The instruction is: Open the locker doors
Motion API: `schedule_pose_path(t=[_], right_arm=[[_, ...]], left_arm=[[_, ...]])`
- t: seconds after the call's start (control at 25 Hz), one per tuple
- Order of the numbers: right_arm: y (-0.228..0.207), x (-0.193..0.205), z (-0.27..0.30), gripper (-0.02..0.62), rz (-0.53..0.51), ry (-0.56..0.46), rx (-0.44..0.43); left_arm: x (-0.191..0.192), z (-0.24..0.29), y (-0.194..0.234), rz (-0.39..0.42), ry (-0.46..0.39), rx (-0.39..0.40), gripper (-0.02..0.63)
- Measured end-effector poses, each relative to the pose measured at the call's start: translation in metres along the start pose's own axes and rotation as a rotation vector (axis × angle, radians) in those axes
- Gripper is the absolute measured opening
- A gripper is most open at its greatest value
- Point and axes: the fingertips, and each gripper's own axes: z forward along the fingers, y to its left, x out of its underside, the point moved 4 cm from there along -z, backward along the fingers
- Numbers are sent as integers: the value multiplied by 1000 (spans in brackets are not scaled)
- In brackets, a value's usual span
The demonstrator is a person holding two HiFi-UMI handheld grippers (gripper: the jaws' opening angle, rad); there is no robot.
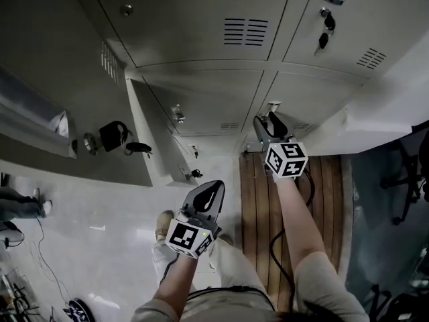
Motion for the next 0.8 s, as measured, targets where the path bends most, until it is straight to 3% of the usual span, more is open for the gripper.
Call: schedule_pose_path(t=[0.36,0.8], right_arm=[[-3,-8,13,207,-4,-27,-24],[5,1,-20,192,-16,-23,-46]], left_arm=[[4,36,-6,-13,-12,15,-2],[0,34,-17,-13,10,31,-2]])
